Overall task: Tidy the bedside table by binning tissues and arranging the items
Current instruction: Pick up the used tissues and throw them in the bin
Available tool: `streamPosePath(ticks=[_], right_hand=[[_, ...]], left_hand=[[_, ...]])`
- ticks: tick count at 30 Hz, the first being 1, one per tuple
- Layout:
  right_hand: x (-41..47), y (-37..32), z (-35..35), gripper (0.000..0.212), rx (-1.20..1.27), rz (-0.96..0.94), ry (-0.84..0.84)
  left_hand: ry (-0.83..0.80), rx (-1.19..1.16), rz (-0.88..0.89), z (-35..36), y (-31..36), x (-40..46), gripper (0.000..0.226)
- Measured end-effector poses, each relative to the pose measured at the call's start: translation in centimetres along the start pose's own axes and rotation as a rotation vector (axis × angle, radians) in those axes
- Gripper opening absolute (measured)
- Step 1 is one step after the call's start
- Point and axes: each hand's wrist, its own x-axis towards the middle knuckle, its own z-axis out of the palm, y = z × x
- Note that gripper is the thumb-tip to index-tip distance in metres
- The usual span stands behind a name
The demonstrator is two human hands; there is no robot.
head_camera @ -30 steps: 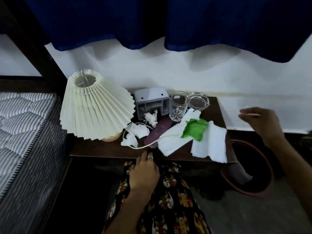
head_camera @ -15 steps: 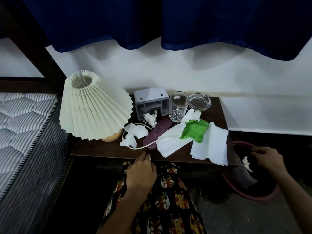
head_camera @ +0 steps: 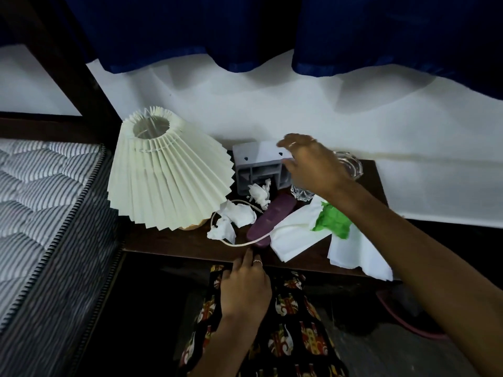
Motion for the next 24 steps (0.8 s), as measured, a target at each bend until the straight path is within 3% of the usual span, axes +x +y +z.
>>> streamPosePath(ticks=[3, 7, 15, 24], right_hand=[[3.3, -1.1, 2.6, 0.058, -0.256, -0.060, -0.231], [5.5, -1.0, 5.0, 0.061, -0.425, -0.083, -0.332], [8.8, -1.0, 4.3, 0.047, -0.405, -0.056, -0.256], [12.7, 0.6, 5.4, 0.039, -0.164, 0.134, -0.285]], left_hand=[[0.006, 0.016, 0.030, 0.0, -0.2, 0.0, 0.047], [0.014, 0.030, 0.019, 0.3, -0.5, 0.1, 0.041], [0.061, 0.030, 0.060, 1.0, -0.9, 0.5, 0.037], [0.064, -0.033, 0.042, 1.7, -0.8, 1.0, 0.034]])
